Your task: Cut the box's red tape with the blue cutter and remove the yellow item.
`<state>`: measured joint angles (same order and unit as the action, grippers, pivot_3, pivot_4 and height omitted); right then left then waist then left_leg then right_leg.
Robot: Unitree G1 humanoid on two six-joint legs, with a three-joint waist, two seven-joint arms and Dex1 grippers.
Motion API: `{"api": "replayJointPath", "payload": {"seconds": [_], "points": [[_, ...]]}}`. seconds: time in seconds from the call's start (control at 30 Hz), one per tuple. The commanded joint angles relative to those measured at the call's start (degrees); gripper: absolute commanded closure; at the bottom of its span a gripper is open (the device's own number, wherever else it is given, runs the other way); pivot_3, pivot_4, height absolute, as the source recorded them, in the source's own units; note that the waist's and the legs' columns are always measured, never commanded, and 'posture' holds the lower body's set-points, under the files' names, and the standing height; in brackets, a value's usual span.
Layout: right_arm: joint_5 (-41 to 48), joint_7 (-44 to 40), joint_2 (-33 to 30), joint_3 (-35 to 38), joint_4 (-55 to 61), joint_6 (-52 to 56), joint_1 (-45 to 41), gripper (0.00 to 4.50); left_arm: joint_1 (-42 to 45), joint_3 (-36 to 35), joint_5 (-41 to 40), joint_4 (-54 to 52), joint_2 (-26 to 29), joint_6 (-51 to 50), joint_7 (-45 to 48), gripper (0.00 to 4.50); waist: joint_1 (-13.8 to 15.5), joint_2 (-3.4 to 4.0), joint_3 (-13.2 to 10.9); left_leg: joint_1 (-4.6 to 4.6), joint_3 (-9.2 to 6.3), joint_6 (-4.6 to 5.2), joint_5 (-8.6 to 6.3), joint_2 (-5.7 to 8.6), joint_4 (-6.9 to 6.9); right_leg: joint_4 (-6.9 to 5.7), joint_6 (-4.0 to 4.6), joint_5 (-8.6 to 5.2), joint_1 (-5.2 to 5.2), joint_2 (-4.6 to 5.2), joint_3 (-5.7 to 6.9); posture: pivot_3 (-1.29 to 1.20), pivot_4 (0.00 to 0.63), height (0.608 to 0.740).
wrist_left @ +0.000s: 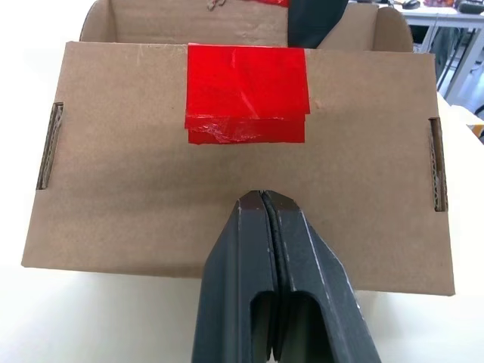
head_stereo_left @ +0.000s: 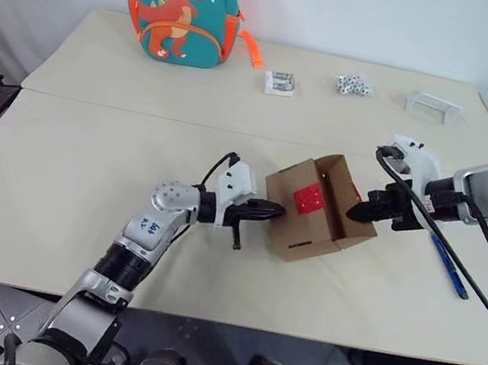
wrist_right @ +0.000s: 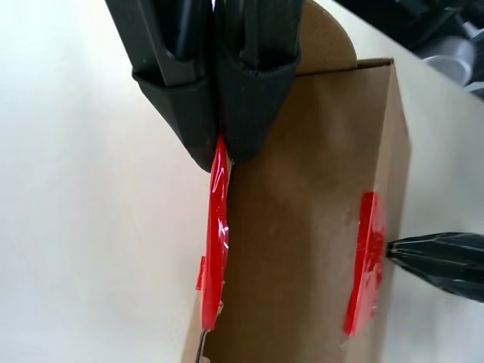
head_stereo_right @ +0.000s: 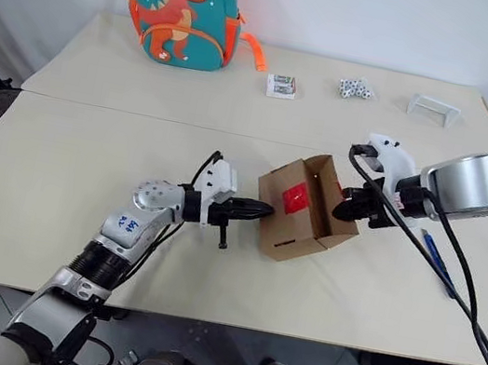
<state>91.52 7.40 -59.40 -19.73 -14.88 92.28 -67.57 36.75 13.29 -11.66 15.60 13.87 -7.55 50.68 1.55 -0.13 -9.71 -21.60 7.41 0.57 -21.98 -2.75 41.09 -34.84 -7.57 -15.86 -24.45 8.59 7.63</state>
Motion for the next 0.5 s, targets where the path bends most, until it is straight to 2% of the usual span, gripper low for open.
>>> {"api": "replayJointPath", "payload": {"seconds": [0.03, 0.5], "points": [[0.98, 3.85, -1.21, 1.09, 3.37, 0.22, -1.46, 4.46, -2.50, 1.96, 2.20, 0.88, -0.60, -1.68, -0.87, 4.50, 0.00, 0.00, 0.00, 0.00, -0.01, 0.00, 0.00, 0.00, 0.00, 0.00, 0.00, 0.00, 0.00, 0.00, 0.01, 0.00, 0.150, 0.740], [9.65, 12.06, -1.15, 0.67, 7.23, -0.17, -2.65, 4.46, -3.11, 2.28, 3.14, 3.56, -2.52, 0.45, -1.85, 4.50, 0.11, 0.00, 0.00, -0.12, -0.10, 0.03, -0.02, 0.00, 0.04, 0.08, 0.00, 0.00, 0.00, 0.00, 0.10, 0.00, 0.150, 0.740]]}}
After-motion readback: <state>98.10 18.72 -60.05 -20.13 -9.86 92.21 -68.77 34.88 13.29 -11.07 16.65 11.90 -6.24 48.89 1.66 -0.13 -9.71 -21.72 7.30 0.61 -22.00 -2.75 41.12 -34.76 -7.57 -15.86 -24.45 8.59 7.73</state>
